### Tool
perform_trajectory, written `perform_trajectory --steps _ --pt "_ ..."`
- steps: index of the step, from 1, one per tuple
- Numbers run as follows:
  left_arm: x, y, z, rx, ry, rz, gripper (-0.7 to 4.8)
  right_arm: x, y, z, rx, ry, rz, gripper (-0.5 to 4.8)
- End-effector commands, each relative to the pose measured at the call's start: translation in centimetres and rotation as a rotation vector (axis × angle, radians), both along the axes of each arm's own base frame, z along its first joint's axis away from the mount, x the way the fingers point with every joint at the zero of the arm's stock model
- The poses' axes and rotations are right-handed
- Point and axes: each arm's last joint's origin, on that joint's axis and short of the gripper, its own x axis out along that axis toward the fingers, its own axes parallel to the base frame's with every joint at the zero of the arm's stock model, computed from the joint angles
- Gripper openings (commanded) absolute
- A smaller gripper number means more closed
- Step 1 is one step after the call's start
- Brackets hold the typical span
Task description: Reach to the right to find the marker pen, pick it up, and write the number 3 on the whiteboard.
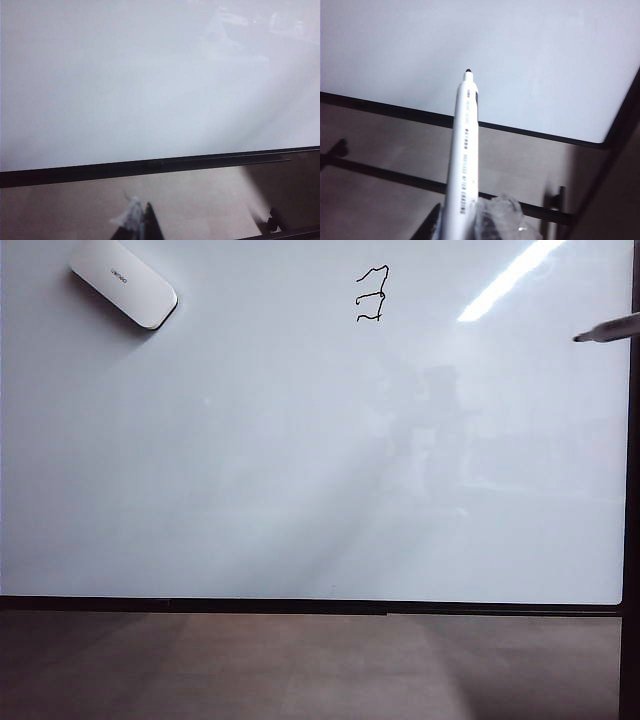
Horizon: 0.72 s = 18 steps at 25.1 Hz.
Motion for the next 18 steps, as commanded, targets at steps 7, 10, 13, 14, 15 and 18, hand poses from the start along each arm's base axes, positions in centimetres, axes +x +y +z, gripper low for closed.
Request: perform_trajectory --steps 7,10,13,14,15,18 --pt "0.0 0.0 0.1 -0.001 -0.012 -0.003 -0.05 1.0 -1.0 -3.9 -0.059 -0.124 -0.454 0.41" --pt "0.0 0.0 0.1 -0.001 -0.011 -0.003 -0.05 1.6 -0.9 -5.2 -0.041 -0.137 -0.421 0.41" --pt "0.0 0.0 0.1 -0.001 -0.012 -0.003 -0.05 2.1 -0.8 -6.0 0.006 -0.185 -0.335 0.41" --pt "0.0 0.0 0.1 -0.001 -0.012 -0.003 -0.05 2.3 -0.8 -6.2 0.015 -0.196 -0.318 0.41" --pt "0.0 0.0 0.1 -0.001 -0.012 -0.003 -0.05 2.4 -0.9 -6.5 0.026 -0.214 -0.301 0.41" --pt "0.0 0.0 0.1 -0.001 -0.012 -0.003 -0.05 2.7 -1.3 -7.1 0.045 -0.256 -0.272 0.41"
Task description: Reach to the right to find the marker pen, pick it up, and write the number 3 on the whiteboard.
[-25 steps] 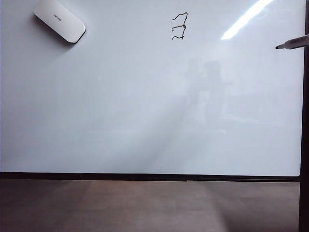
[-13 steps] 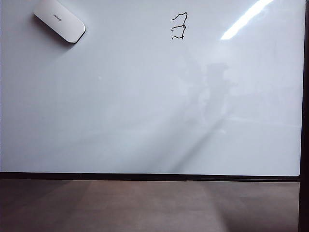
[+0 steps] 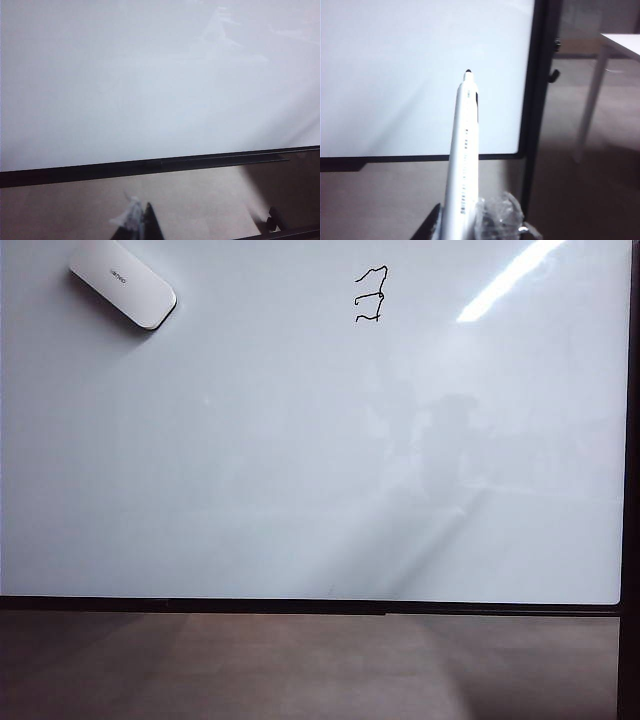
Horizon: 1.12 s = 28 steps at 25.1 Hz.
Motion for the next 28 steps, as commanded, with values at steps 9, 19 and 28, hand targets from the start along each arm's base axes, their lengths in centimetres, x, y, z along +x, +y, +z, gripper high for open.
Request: perform_trajectory --steps 9,19,28 --pt "0.0 0.0 0.15 -0.001 -0.012 -0.003 -0.05 -0.1 -0.58 0.29 0.017 -0.11 0.003 0.41" --pt "0.0 -0.01 0.15 -0.001 -0.012 -0.005 -0.05 -0.1 -0.58 0.28 0.017 -0.109 0.003 0.41" --pt "0.0 0.0 0.15 -0.001 -0.012 -0.004 -0.05 -0.1 -0.58 0.29 0.017 -0.11 0.002 0.41"
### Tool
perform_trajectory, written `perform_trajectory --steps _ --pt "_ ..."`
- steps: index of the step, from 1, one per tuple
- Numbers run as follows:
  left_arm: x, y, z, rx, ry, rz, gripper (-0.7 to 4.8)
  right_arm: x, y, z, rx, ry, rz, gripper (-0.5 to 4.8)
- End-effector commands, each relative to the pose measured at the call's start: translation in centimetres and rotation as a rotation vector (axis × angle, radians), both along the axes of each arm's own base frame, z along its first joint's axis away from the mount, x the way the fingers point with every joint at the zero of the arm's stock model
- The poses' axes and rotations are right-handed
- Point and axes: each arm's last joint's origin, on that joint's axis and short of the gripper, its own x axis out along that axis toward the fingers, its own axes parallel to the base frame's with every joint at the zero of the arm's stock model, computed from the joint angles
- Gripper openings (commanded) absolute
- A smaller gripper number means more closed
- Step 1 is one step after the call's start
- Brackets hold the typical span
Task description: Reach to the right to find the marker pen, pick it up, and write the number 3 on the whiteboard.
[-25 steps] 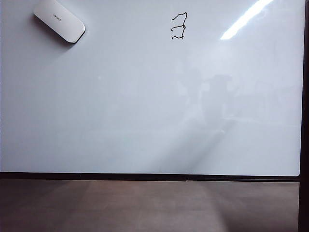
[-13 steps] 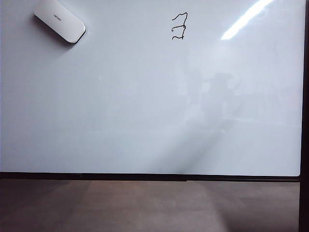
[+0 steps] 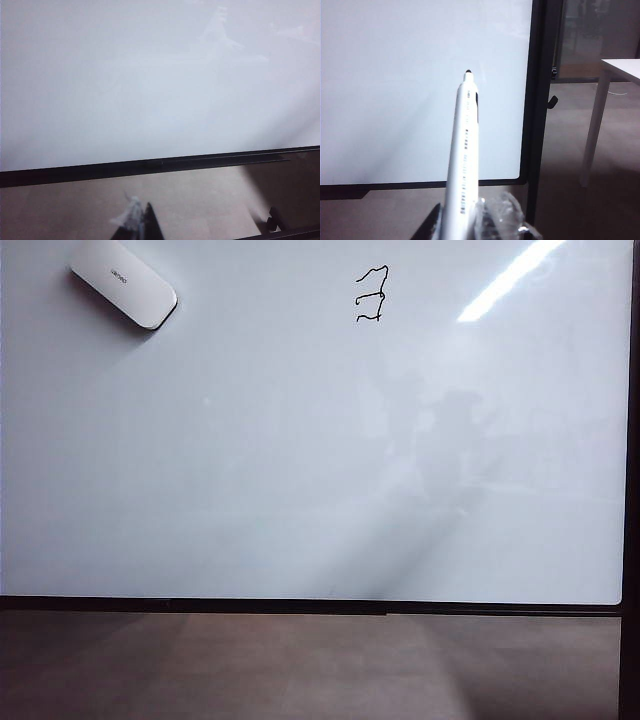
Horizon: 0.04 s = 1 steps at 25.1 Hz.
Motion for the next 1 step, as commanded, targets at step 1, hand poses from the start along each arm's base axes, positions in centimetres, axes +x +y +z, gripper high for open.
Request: perform_trajectory --steps 1 --pt "0.0 -0.01 0.15 0.0 -0.012 -0.004 -0.05 0.0 0.01 0.08 0.001 -0.013 0.003 0.41"
